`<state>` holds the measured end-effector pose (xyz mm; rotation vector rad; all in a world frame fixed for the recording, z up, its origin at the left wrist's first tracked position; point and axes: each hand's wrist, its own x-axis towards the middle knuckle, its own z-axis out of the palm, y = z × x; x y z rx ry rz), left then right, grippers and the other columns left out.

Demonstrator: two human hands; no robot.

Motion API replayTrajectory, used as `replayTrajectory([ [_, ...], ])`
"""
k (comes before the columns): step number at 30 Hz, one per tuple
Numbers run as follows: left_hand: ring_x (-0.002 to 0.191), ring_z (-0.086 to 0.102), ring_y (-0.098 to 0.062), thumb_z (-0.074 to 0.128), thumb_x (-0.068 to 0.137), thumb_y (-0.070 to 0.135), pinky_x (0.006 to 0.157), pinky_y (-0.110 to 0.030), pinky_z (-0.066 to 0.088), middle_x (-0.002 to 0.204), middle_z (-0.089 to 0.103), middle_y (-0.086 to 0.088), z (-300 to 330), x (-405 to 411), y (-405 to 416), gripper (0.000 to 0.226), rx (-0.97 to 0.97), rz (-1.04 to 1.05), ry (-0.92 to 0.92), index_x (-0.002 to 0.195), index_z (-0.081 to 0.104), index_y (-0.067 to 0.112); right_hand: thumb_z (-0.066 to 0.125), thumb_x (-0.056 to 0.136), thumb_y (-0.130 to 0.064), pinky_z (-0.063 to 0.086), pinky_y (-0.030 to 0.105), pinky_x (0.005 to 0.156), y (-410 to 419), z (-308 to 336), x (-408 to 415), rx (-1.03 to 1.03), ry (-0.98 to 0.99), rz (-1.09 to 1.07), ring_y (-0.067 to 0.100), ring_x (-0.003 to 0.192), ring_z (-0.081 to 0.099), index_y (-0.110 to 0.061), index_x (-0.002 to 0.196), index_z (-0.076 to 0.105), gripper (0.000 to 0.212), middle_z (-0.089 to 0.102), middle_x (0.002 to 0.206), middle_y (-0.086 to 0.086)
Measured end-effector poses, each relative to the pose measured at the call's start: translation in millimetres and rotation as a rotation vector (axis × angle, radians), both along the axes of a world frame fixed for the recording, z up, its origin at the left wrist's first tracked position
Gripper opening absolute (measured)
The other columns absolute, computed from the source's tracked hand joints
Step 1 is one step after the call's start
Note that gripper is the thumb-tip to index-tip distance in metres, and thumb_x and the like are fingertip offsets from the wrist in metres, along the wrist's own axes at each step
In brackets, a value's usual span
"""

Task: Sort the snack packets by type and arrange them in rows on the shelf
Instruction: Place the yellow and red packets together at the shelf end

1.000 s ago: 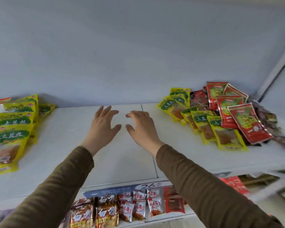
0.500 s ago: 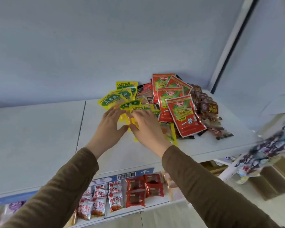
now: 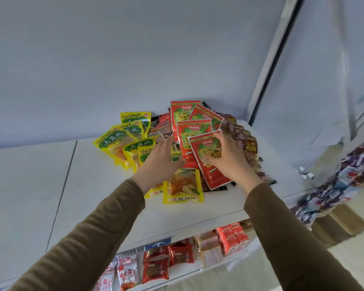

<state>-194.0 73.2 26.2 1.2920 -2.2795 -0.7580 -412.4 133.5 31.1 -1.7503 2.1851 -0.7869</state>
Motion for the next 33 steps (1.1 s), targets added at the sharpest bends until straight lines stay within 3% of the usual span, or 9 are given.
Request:
replayTrajectory([
  [4, 0.156, 0.014, -0.027, 0.075, 0.089, 0.047, 0.124, -0.051, 0.025, 0.171, 0.015, -0.003, -8, -22, -21, 0.105, 0.108, -0.015, 0.031, 0.164, 0.004, 0.026, 0.079, 0.068, -0.068, 0.019, 0.058, 0.119, -5, -7, -24, 0.241, 0.026, 0.025, 0.035, 0.154, 0.008, -0.035, 0.159, -0.010, 0.131, 0.005, 0.170, 0.000],
  [9, 0.157, 0.007, -0.035, 0.083, 0.080, 0.047, 0.125, -0.056, 0.012, 0.172, 0.008, -0.007, -14, -35, -51, 0.126, 0.106, 0.009, -0.067, 0.163, -0.009, 0.021, 0.073, 0.067, -0.076, 0.025, 0.054, 0.118, -25, -22, -20, 0.176, 0.118, 0.044, 0.041, 0.154, 0.008, -0.037, 0.156, -0.019, 0.133, -0.005, 0.170, 0.009],
  [13, 0.158, 0.008, -0.032, 0.085, 0.078, 0.049, 0.123, -0.059, 0.022, 0.173, 0.006, -0.005, -14, -46, -74, 0.133, 0.141, 0.066, -0.018, 0.162, -0.015, 0.024, 0.067, 0.069, -0.081, 0.026, 0.054, 0.119, -46, -25, -28, 0.077, 0.134, 0.014, 0.043, 0.151, 0.019, -0.029, 0.159, -0.014, 0.131, 0.004, 0.169, 0.016],
  [18, 0.125, 0.062, -0.030, 0.088, 0.079, 0.037, 0.098, -0.051, 0.056, 0.157, 0.045, -0.003, -3, -69, -88, 0.128, 0.275, 0.132, 0.202, 0.162, -0.009, 0.033, 0.064, 0.066, -0.086, 0.031, 0.055, 0.117, -77, -19, -50, 0.027, 0.072, 0.029, 0.037, 0.145, 0.035, -0.024, 0.159, -0.013, 0.136, 0.028, 0.164, 0.010],
  [22, 0.110, 0.069, -0.022, 0.089, 0.079, 0.023, 0.083, -0.043, 0.063, 0.140, 0.058, -0.002, 4, -86, -101, 0.131, 0.377, 0.230, 0.447, 0.162, -0.012, 0.027, 0.070, 0.069, -0.080, 0.028, 0.058, 0.117, -99, -15, -62, -0.025, -0.081, 0.079, 0.036, 0.146, 0.031, -0.028, 0.159, -0.010, 0.132, 0.032, 0.162, 0.004],
  [24, 0.109, 0.070, -0.026, 0.090, 0.076, 0.020, 0.081, -0.047, 0.063, 0.134, 0.059, -0.002, 5, -90, -103, 0.123, 0.406, 0.322, 0.531, 0.161, 0.000, 0.024, 0.073, 0.068, -0.076, 0.030, 0.060, 0.116, -106, -15, -62, -0.047, -0.176, 0.102, 0.035, 0.146, 0.031, -0.030, 0.160, -0.004, 0.129, 0.037, 0.159, 0.002],
  [27, 0.090, 0.078, -0.021, 0.091, 0.073, 0.025, 0.065, -0.039, 0.064, 0.112, 0.075, -0.001, 6, -92, -109, 0.068, 0.430, 0.400, 0.615, 0.125, 0.048, 0.022, 0.077, 0.068, -0.071, 0.030, 0.057, 0.117, -117, -13, -59, -0.097, -0.280, 0.124, 0.032, 0.143, 0.034, -0.032, 0.158, 0.008, 0.120, 0.046, 0.152, -0.001],
  [29, 0.086, 0.078, -0.020, 0.088, 0.078, 0.022, 0.064, -0.036, 0.063, 0.106, 0.078, -0.003, 7, -96, -113, 0.053, 0.477, 0.375, 0.664, 0.120, 0.055, 0.022, 0.078, 0.071, -0.067, 0.033, 0.057, 0.115, -123, -11, -58, -0.121, -0.328, 0.141, 0.029, 0.142, 0.037, -0.032, 0.157, 0.012, 0.114, 0.046, 0.151, -0.001],
  [33, 0.087, 0.078, -0.023, 0.088, 0.079, 0.023, 0.076, -0.046, 0.064, 0.111, 0.075, -0.004, 6, -112, -111, 0.060, 0.460, 0.373, 0.701, 0.123, 0.048, 0.023, 0.079, 0.075, -0.062, 0.041, 0.057, 0.111, -124, -13, -60, -0.169, -0.415, 0.188, 0.023, 0.141, 0.037, -0.036, 0.157, 0.011, 0.110, 0.039, 0.151, -0.001],
])
